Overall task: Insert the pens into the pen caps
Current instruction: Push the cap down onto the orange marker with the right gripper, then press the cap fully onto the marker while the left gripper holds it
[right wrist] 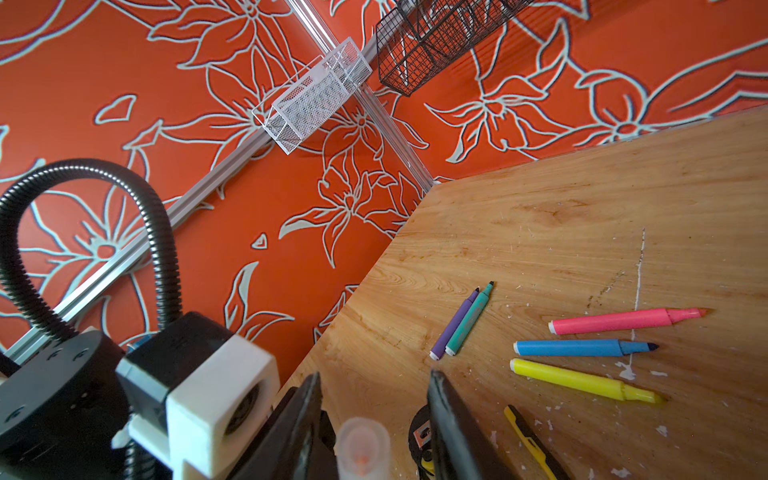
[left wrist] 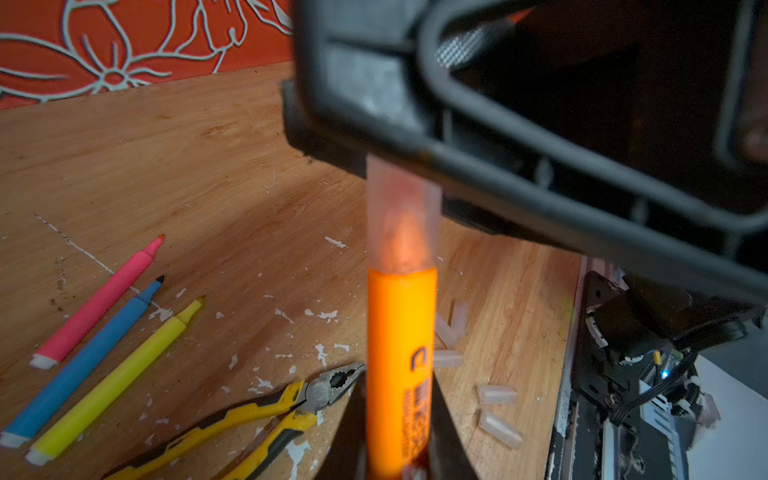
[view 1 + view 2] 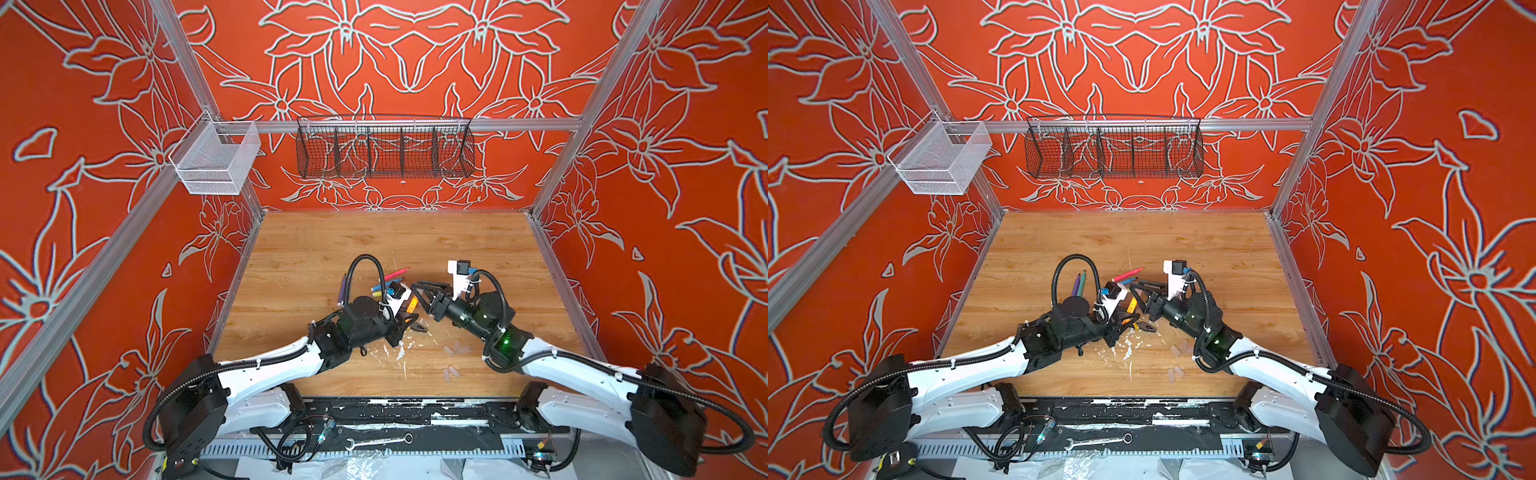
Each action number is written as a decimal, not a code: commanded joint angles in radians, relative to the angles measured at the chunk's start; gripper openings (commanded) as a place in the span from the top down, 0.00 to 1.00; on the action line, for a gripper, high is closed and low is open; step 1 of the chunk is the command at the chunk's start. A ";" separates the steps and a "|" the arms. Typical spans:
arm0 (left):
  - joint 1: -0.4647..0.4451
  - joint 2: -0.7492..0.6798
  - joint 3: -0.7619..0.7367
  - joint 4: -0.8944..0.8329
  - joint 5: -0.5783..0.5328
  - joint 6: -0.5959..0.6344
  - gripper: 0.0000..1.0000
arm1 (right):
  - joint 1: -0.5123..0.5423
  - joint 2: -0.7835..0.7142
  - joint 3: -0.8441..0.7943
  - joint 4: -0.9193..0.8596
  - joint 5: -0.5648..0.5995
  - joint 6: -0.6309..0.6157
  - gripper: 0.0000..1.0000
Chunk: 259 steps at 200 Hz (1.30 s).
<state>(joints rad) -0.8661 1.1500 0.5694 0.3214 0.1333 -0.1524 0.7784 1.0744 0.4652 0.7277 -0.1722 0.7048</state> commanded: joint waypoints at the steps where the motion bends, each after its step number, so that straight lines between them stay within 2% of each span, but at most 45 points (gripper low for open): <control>1: -0.010 0.010 0.027 0.001 -0.005 0.020 1.00 | -0.005 -0.020 0.032 -0.011 0.020 0.000 0.60; 38: -0.011 0.012 0.029 -0.001 -0.009 0.022 1.00 | -0.006 -0.015 0.037 -0.017 0.016 0.002 0.69; 89: -0.013 0.013 0.035 -0.009 -0.040 0.007 1.00 | -0.003 0.017 0.045 -0.012 -0.011 -0.002 0.90; 103: -0.013 0.006 0.039 -0.012 -0.104 -0.009 1.00 | 0.001 0.024 0.044 -0.012 -0.026 -0.005 0.95; 118: -0.014 -0.006 0.062 -0.043 -0.239 -0.043 1.00 | 0.018 -0.002 0.026 -0.032 -0.003 0.006 0.99; 130: -0.011 -0.012 0.139 -0.139 -0.319 -0.072 1.00 | 0.041 -0.040 0.012 -0.072 0.031 0.023 1.00; 141: -0.012 0.001 0.232 -0.232 -0.300 -0.036 1.00 | 0.067 -0.075 0.028 -0.156 0.059 0.006 1.00; 153: -0.013 0.028 0.320 -0.313 -0.270 0.002 1.00 | 0.090 -0.108 0.095 -0.338 0.098 -0.010 1.00; 163: -0.013 0.048 0.354 -0.333 -0.283 -0.006 1.00 | 0.103 -0.122 0.145 -0.456 0.102 -0.020 1.00; 171: -0.013 0.056 0.369 -0.342 -0.287 -0.024 1.00 | 0.109 -0.129 0.154 -0.485 0.086 -0.009 1.00; 191: -0.013 0.041 0.366 -0.316 -0.259 -0.079 1.00 | 0.131 -0.103 0.077 -0.317 0.016 0.001 1.00; 219: -0.013 0.003 0.279 -0.184 -0.117 -0.118 1.00 | 0.156 -0.001 0.068 -0.228 -0.058 -0.061 1.00; 238: -0.013 -0.024 0.249 -0.194 -0.193 -0.130 1.00 | 0.168 0.036 0.007 -0.097 -0.060 -0.067 1.00; 259: -0.013 -0.054 0.220 -0.184 -0.290 -0.093 1.00 | 0.178 0.067 -0.019 -0.036 -0.064 -0.082 1.00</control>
<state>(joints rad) -0.9005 1.1561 0.7589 -0.0761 0.0116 -0.2279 0.8864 1.1027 0.5049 0.6762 -0.0250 0.6651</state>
